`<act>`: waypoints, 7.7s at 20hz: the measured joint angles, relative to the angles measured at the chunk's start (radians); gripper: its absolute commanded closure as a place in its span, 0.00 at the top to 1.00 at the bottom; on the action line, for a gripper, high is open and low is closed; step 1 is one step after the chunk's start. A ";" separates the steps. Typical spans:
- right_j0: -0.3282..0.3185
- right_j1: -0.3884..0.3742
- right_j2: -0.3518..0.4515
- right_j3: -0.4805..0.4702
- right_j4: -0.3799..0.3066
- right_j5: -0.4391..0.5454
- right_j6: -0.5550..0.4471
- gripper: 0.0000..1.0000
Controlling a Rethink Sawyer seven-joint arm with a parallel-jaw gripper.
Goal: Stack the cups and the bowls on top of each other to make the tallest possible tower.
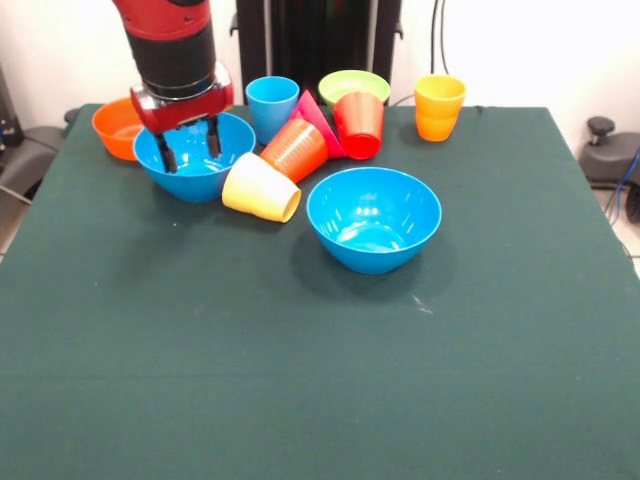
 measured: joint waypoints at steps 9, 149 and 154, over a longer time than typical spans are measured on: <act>-0.041 -0.024 0.015 -0.006 -0.054 0.036 0.000 1.00; 0.257 -0.432 0.092 0.320 0.090 -0.058 0.220 1.00; 0.316 -0.434 0.065 0.320 0.091 -0.058 0.260 1.00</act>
